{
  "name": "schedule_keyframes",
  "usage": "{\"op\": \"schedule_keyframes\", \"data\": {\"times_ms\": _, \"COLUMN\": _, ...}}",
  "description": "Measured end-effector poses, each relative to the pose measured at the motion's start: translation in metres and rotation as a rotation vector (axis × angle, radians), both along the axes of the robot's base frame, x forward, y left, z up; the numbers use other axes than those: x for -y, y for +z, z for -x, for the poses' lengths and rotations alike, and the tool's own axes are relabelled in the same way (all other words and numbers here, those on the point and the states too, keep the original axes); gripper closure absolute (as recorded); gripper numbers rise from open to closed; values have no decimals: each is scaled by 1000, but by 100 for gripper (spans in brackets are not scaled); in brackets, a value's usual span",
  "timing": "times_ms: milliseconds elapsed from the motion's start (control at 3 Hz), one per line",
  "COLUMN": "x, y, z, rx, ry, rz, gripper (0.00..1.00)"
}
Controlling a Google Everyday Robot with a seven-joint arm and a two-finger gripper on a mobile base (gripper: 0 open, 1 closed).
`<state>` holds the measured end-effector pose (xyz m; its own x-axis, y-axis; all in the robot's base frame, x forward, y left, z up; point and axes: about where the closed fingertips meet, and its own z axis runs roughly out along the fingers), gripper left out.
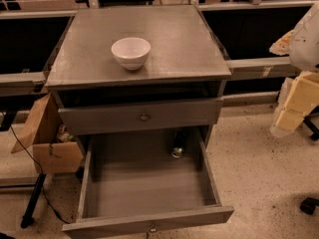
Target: Pick green can from middle drawer and place on counter
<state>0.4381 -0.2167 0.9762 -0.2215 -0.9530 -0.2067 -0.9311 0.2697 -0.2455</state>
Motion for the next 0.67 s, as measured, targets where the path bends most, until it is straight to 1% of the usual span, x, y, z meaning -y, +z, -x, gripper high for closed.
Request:
{"op": "schedule_keyframes", "data": {"times_ms": 333, "x": -2, "y": 1, "z": 0, "rx": 9, "ry": 1, "rz": -4, "gripper": 0}}
{"op": "schedule_keyframes", "data": {"times_ms": 667, "x": -19, "y": -16, "z": 1, "rx": -25, "ry": -24, "rz": -54, "gripper": 0}}
